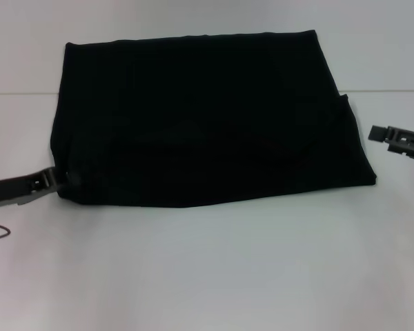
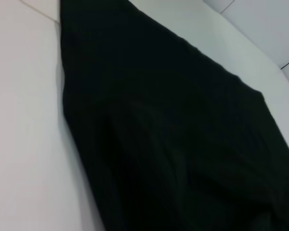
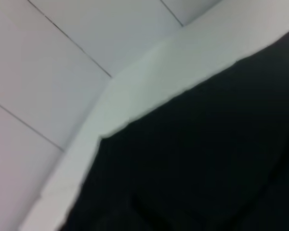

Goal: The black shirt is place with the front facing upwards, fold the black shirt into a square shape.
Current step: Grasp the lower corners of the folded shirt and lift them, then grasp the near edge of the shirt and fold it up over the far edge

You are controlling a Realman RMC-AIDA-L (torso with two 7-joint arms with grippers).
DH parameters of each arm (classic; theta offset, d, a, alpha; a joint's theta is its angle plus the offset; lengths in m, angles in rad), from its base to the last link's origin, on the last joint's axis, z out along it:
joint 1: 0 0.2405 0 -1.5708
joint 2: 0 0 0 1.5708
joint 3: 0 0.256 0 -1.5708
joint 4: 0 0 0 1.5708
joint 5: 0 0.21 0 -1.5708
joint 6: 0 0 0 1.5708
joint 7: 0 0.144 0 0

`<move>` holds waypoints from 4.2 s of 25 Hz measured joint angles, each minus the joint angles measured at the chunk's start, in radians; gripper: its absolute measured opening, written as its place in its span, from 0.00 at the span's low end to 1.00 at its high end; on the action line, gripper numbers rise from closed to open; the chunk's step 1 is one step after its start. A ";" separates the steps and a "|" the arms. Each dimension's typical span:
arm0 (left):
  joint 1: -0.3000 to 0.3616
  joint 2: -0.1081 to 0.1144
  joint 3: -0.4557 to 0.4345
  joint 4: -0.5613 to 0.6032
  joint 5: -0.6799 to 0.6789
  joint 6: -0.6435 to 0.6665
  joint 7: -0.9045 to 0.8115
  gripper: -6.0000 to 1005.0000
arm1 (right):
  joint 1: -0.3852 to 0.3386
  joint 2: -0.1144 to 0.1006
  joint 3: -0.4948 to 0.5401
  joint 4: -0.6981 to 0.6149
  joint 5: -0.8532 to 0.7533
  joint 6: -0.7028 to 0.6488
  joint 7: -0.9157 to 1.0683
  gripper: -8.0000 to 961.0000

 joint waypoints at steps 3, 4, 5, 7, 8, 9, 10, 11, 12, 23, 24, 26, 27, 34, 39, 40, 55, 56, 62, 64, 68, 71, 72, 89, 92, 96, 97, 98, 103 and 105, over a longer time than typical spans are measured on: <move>-0.013 0.019 -0.002 0.000 -0.001 0.024 -0.038 0.05 | 0.043 -0.036 -0.002 -0.004 -0.119 -0.001 0.094 0.88; -0.018 0.024 -0.002 0.000 -0.001 0.031 -0.046 0.05 | 0.066 -0.051 -0.003 -0.005 -0.183 -0.001 0.139 0.88; -0.021 0.026 -0.002 0.000 -0.001 0.032 -0.049 0.05 | 0.087 -0.062 -0.003 -0.006 -0.231 -0.001 0.174 0.88; -0.028 0.028 0.000 -0.001 -0.001 0.035 -0.051 0.05 | 0.125 -0.077 -0.004 -0.008 -0.315 0.000 0.226 0.88; -0.033 0.029 0.001 -0.001 -0.001 0.035 -0.052 0.05 | 0.144 -0.083 -0.005 -0.009 -0.353 0.001 0.244 0.88; -0.034 0.029 0.001 -0.002 -0.001 0.035 -0.052 0.05 | 0.164 -0.086 -0.006 -0.009 -0.387 0.005 0.260 0.88; -0.038 0.029 0.002 -0.003 -0.001 0.035 -0.052 0.05 | 0.183 -0.087 -0.007 -0.009 -0.422 0.009 0.271 0.88; -0.040 0.030 0.002 -0.003 -0.001 0.035 -0.052 0.05 | 0.201 -0.087 -0.008 -0.009 -0.454 0.011 0.279 0.88; -0.042 0.030 0.002 -0.004 -0.001 0.035 -0.052 0.05 | 0.214 -0.086 -0.008 -0.009 -0.477 0.014 0.284 0.88; -0.049 0.025 -0.001 -0.007 -0.002 0.038 -0.061 0.05 | 0.278 -0.056 -0.100 0.040 -0.568 0.105 0.310 0.87; -0.049 0.024 -0.002 -0.007 -0.002 0.038 -0.061 0.05 | 0.278 -0.052 -0.102 0.041 -0.579 0.118 0.316 0.87; -0.048 0.024 -0.003 -0.007 -0.002 0.038 -0.061 0.05 | 0.278 -0.045 -0.102 0.041 -0.590 0.142 0.321 0.87; -0.047 0.023 -0.003 -0.007 -0.002 0.038 -0.061 0.05 | 0.277 -0.040 -0.103 0.042 -0.593 0.154 0.320 0.87; -0.049 0.023 -0.004 -0.009 -0.002 0.038 -0.063 0.05 | 0.291 0.005 -0.163 0.072 -0.595 0.250 0.301 0.87; -0.047 0.023 -0.004 -0.006 -0.006 0.038 -0.068 0.05 | 0.308 0.005 -0.184 0.120 -0.596 0.284 0.314 0.87; -0.046 0.023 -0.004 -0.004 -0.007 0.038 -0.068 0.05 | 0.309 0.004 -0.183 0.121 -0.596 0.285 0.323 0.87; -0.050 0.024 -0.003 -0.007 -0.009 0.027 -0.068 0.05 | 0.310 0.004 -0.183 0.107 -0.590 0.285 0.333 0.51; -0.049 0.024 -0.004 -0.007 -0.008 0.027 -0.068 0.05 | 0.310 0.004 -0.181 0.107 -0.589 0.285 0.333 0.48; -0.047 0.041 0.004 -0.004 0.005 0.044 -0.071 0.05 | 0.282 0.006 -0.164 0.048 -0.580 0.237 0.332 0.29; -0.047 0.054 0.010 -0.008 0.013 0.053 -0.069 0.05 | 0.259 0.011 -0.155 0.008 -0.564 0.205 0.331 0.20; -0.047 0.080 0.060 -0.010 0.018 0.076 -0.064 0.05 | 0.206 0.013 -0.148 -0.049 -0.507 0.138 0.320 0.11; -0.048 0.088 0.081 0.002 0.039 0.138 -0.068 0.05 | 0.166 0.014 -0.140 -0.087 -0.484 0.055 0.323 0.07; -0.048 0.088 0.081 0.009 0.048 0.165 -0.073 0.05 | 0.155 0.013 -0.139 -0.100 -0.483 0.026 0.328 0.07; 0.062 0.100 0.068 0.210 0.164 0.740 -0.125 0.05 | -0.063 -0.018 0.089 -0.318 -0.488 -0.598 0.251 0.07; 0.089 0.106 0.064 0.219 0.175 0.783 -0.112 0.05 | -0.088 -0.024 0.107 -0.317 -0.490 -0.627 0.220 0.07; 0.101 0.110 0.045 0.219 0.182 0.794 -0.090 0.05 | -0.092 -0.036 0.146 -0.283 -0.489 -0.616 0.195 0.07; 0.096 0.111 0.025 0.218 0.181 0.788 -0.087 0.05 | -0.086 -0.037 0.165 -0.274 -0.485 -0.606 0.191 0.07; 0.083 0.112 -0.005 0.218 0.178 0.775 -0.086 0.05 | -0.078 -0.036 0.186 -0.269 -0.478 -0.601 0.187 0.07; 0.008 0.105 -0.156 0.233 0.168 0.701 -0.096 0.05 | -0.027 -0.023 0.289 -0.265 -0.367 -0.546 0.171 0.07; -0.033 0.103 -0.198 0.229 0.168 0.629 -0.120 0.05 | -0.014 -0.020 0.303 -0.261 -0.301 -0.478 0.174 0.07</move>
